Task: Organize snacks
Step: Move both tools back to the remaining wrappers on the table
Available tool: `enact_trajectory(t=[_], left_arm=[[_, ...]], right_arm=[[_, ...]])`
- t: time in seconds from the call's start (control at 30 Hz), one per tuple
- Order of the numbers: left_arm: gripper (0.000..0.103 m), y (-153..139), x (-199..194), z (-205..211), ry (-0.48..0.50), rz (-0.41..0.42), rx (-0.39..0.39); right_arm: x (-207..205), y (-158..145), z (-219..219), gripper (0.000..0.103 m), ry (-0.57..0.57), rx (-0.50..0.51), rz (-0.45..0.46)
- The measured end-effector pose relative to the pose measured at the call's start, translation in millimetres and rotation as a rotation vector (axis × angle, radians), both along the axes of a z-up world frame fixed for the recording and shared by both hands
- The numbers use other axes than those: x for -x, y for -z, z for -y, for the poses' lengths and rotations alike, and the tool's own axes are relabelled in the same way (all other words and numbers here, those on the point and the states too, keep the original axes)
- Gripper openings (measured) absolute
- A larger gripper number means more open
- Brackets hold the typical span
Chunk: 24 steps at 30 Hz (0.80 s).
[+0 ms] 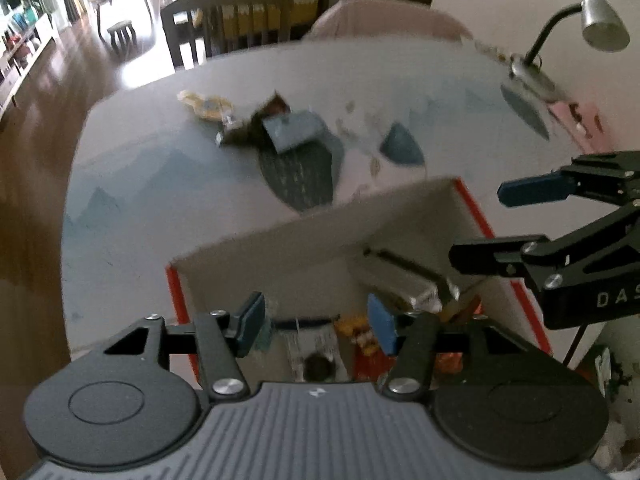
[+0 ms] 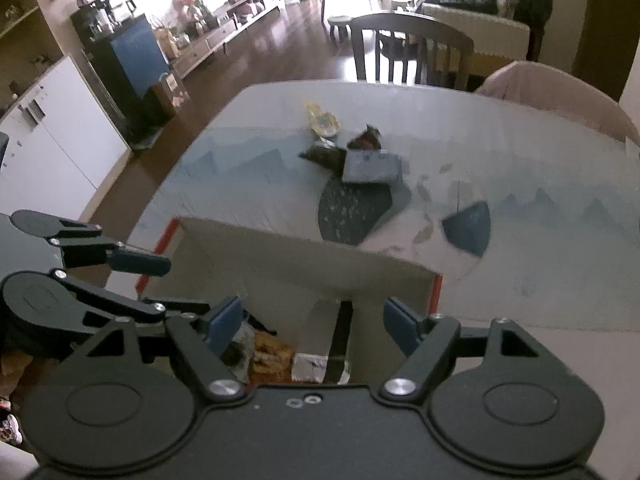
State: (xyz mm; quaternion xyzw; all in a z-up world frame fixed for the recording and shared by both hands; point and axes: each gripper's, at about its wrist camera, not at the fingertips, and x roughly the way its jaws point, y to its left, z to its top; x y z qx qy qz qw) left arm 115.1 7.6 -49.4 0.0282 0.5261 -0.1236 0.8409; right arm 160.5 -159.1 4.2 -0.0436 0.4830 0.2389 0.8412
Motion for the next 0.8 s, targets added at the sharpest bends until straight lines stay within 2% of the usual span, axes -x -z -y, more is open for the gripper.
enact_trajectory(t=[0.03,0.1,0.2,0.4,0.53,0.67,0.8], left_arm=[[0.058,-6,-1,-1,-0.004,0.02,-0.001],[0.062,-15,-4,-2,-0.01,0.053,-0.004],[0.069,-28,-10,-5,-0.026,0.099,-0.003],[0.073,-42,-31,-11,-0.063,0.144,0.01],[0.082,-48,-49,-19,-0.112,0.166,0.043],[0.083,-46,-78,-29,-0.178,0.141,0.08],[0.083,-43,-109,-34,-0.234,0.11,0.067]], right_arm=[[-2,-3,0,0.079,-0.003,-0.008,0.006],[-6,-11,1,0.086,-0.01,-0.03,0.019],[-13,-21,2,0.089,-0.019,-0.047,0.039],[-33,-37,2,0.1,-0.052,-0.06,0.077],[-50,-41,2,0.103,-0.072,-0.068,0.109],[-73,-40,0,0.103,-0.101,-0.048,0.134],[-99,-36,-4,0.103,-0.14,-0.014,0.152]])
